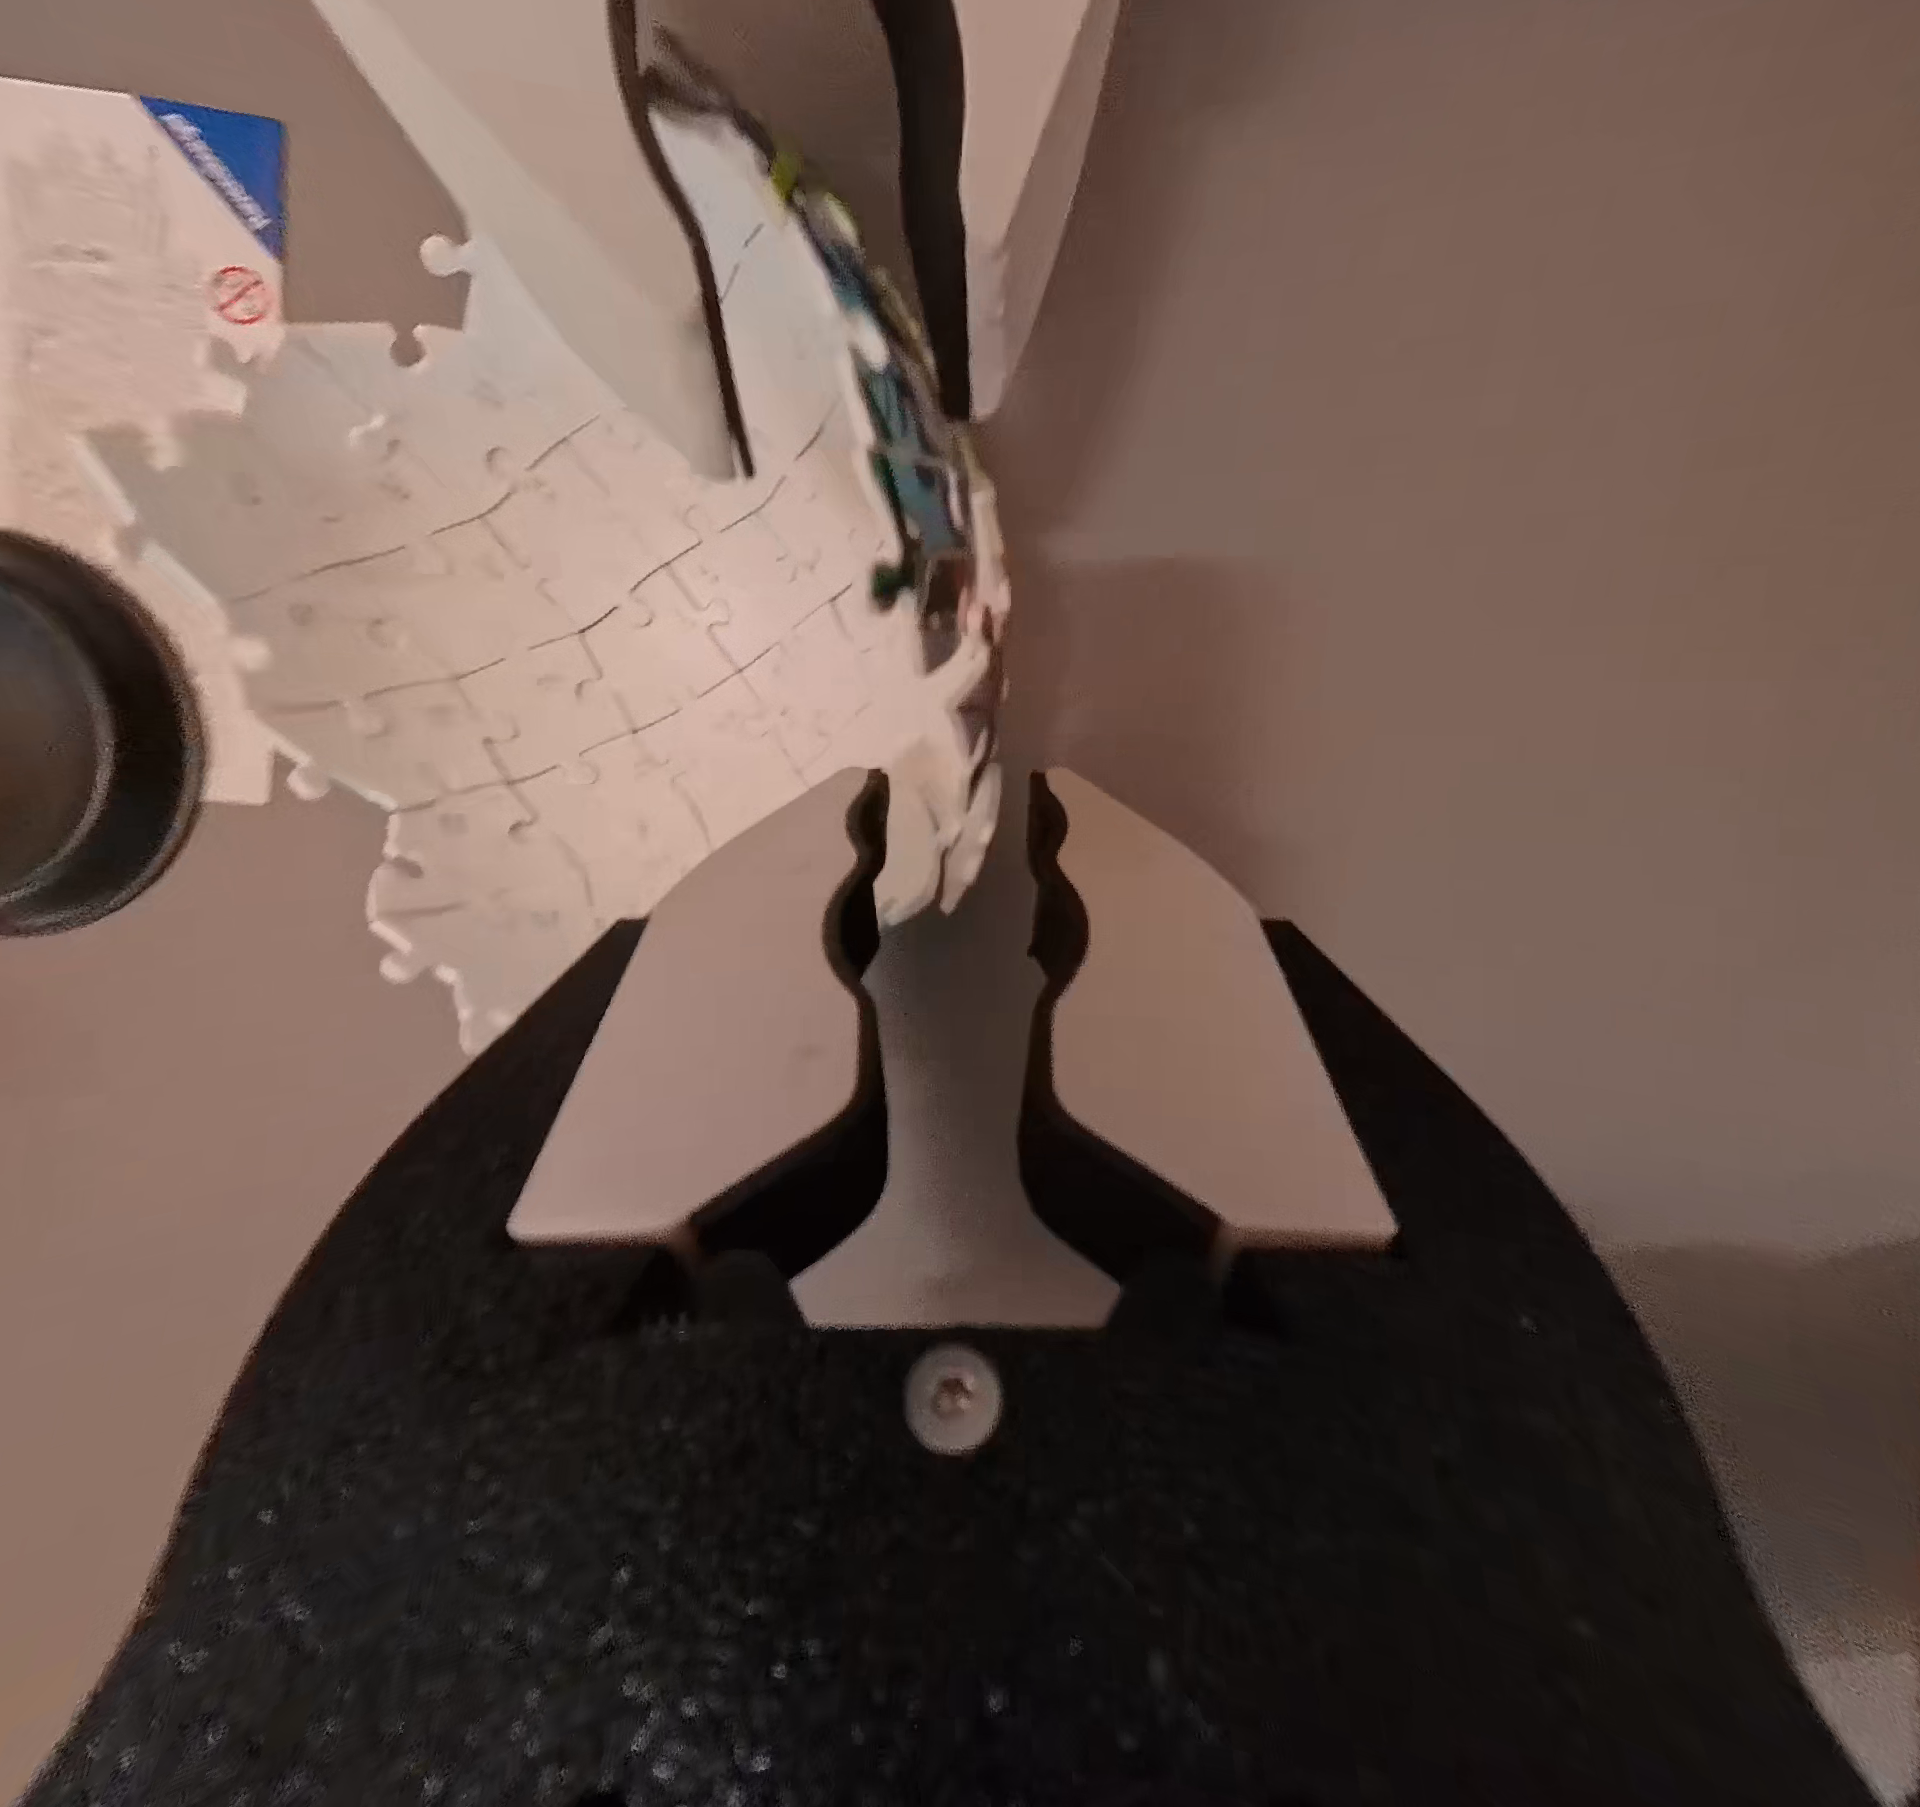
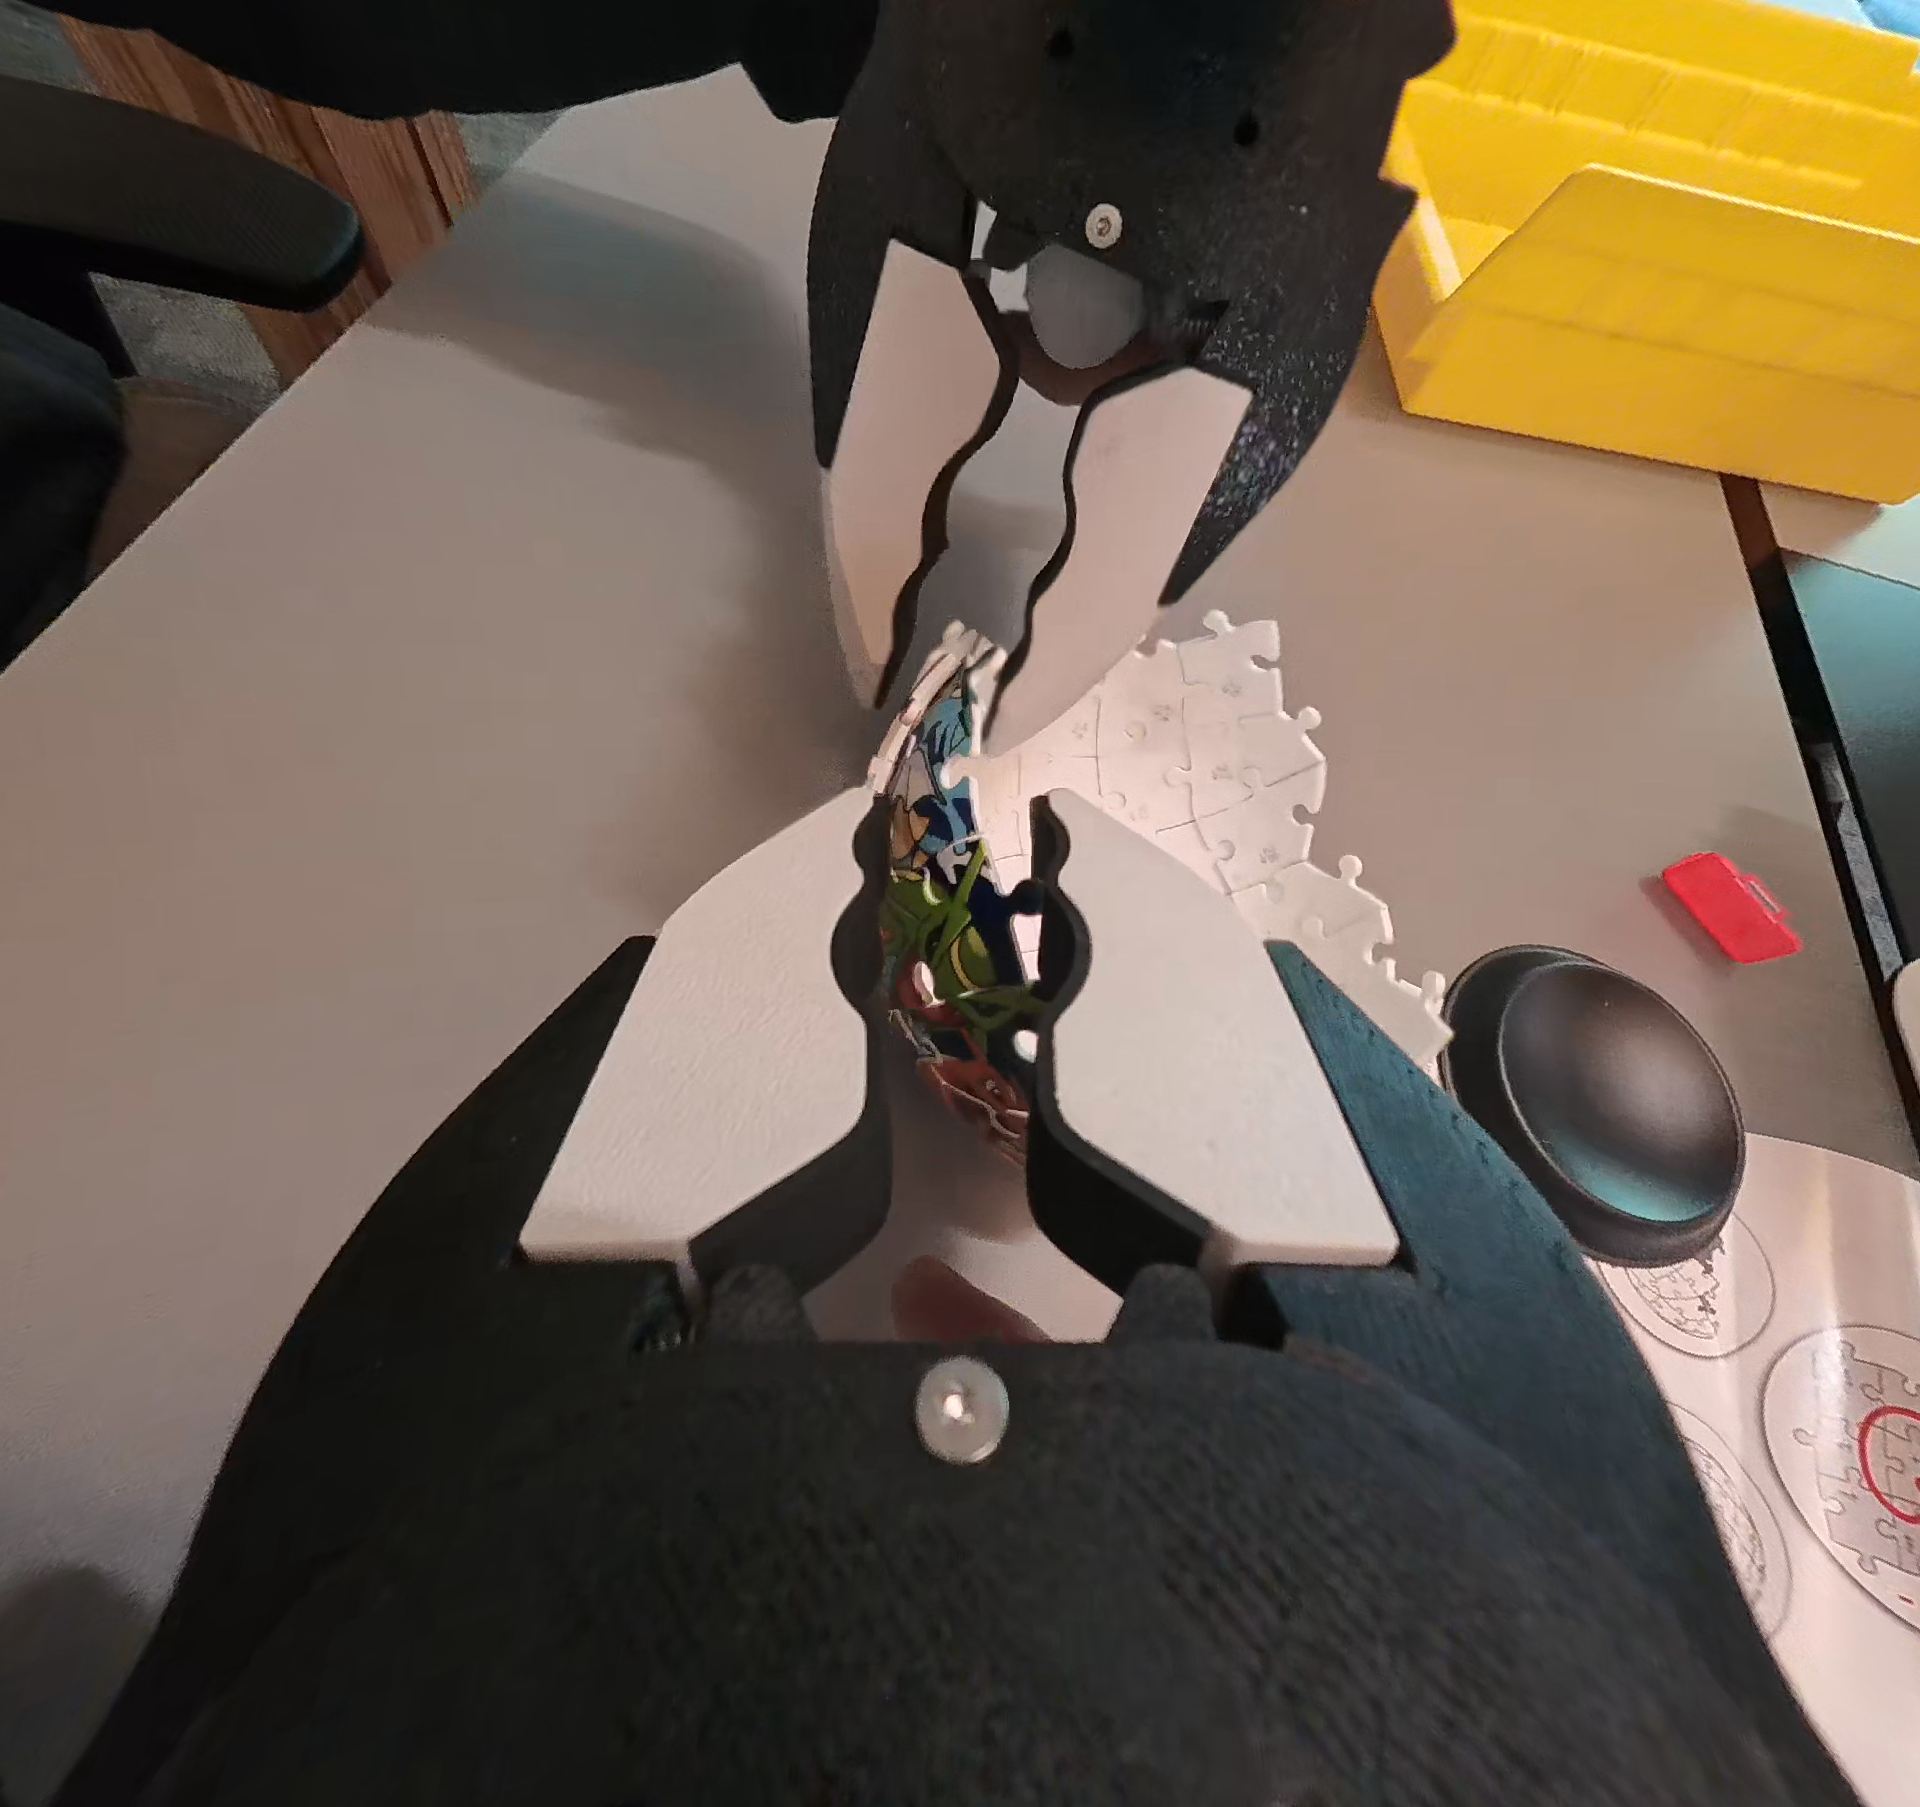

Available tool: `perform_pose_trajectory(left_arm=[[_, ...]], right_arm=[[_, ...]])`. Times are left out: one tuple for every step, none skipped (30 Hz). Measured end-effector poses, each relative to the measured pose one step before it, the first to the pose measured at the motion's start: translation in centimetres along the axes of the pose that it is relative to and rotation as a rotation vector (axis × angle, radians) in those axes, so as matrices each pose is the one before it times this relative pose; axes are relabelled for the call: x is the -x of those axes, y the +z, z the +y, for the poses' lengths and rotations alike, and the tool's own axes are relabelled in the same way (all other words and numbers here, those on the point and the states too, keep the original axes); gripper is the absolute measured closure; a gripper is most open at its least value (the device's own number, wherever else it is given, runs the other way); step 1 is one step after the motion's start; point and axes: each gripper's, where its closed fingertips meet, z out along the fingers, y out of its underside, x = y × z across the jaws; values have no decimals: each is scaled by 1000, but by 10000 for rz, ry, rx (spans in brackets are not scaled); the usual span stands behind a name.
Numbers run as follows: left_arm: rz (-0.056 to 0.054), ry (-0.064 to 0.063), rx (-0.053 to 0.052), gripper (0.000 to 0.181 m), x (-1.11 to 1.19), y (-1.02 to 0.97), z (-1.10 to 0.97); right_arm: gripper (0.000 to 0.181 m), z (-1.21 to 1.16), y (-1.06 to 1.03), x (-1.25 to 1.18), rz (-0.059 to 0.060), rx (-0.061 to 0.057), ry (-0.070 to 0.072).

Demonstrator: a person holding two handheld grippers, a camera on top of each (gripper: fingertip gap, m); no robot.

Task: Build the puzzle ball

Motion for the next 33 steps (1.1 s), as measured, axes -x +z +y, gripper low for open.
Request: perform_pose_trajectory(left_arm=[[-347, 136, 13, 156, 227, -51, 285], [-152, 72, -66, 157, -17, 27, 153], [-14, 8, -92, 158, -159, 78, 70], [-4, -33, -82, 159, -116, 66, 25], [-22, -13, -76, 159, -32, 46, -4], [-43, 22, -85, 160, 39, 23, -46], [-69, 63, -55, 161, 130, 38, -13], [-64, 97, 9, 162, 154, 77, 85], [-56, 100, 56, 163, 161, 111, 150], [2, 66, 59, 163, 78, 117, 144], [63, 23, 9, 163, 12, 80, 65], [79, 4, -48, 162, 18, 67, -54], [37, 0, -84, 162, 83, 27, -130], [-5, -5, -76, 162, 161, 30, -152], [7, 6, -24, 162, 130, 44, -110], [8, 27, 26, 161, 108, 84, -54], [22, 53, 27, 161, 69, 106, -35], [80, 105, 2, 162, -17, 106, -39], [74, 130, -1, 164, -7, 78, -13], [15, 115, -4, 165, 81, 53, -11], [34, 82, -10, 165, 44, 27, -25], [84, 69, 41, 167, -51, 23, 26], [53, 65, 73, 167, -44, 22, 47], [-1, 70, 56, 167, -9, 13, 0], [-15, 106, 36, 168, -44, 1, -44], [65, 151, 49, 169, -205, -2, -24], [55, 102, 39, 170, -195, -15, -63], [-21, 5, 16, 170, -54, -11, -86], [-24, 31, 22, 170, -43, 28, -54], [-11, 110, 20, 171, -76, 38, 2], [-61, 125, 16, 171, 8, 31, 12], [-132, 74, 24, 170, 137, -37, -8], [-116, 49, 42, 169, 118, -64, 21]], right_arm=[[156, -15, -46, 22, -37, -71, 39], [157, 5, -14, -26, -8, -53, 31], [157, -18, -19, -77, 18, -70, 16], [157, -39, -13, -40, -2, -61, 21], [157, 20, 5, 16, -33, -19, 16], [157, 12, 16, 18, -22, -30, 5], [157, 7, 5, 28, -27, -43, 13], [157, 8, 0, -5, -13, -49, 30], [158, 3, -21, -33, 5, -54, 26], [158, -47, -53, -47, 12, -76, 24], [159, -7, -49, -3, -10, -39, 16], [159, 36, -27, 30, -28, 8, 17], [159, 28, -15, 27, -28, 7, 6], [160, 2, -13, 32, -19, -5, -2], [161, 4, -4, -5, -12, -13, 1], [161, -5, -9, -25, -1, -27, 15], [162, -8, -21, 41, -42, -37, 34], [163, 31, -25, 97, -84, -21, 34], [163, 69, -6, 78, -56, 11, 2], [163, 59, -17, 2, -1, 19, -15], [163, 47, -21, -24, 16, 15, -6], [163, -1, -17, 5, -5, 1, 7], [162, -15, -1, 5, -4, -5, 2], [162, 20, 2, 30, -13, 13, -8], [161, 63, 0, -20, 16, 45, -15], [161, 58, -19, -15, 19, 42, -13], [161, 21, -22, 33, -17, 12, -8], [161, 0, -43, 21, -8, 1, -5], [161, 9, -29, -4, 14, 9, -22], [161, -15, -21, 8, 0, -2, -12], [161, -69, 6, 37, -11, -31, 5], [161, -60, 33, 48, -18, -18, -2], [161, -12, 57, 65, -23, 26, -17]])
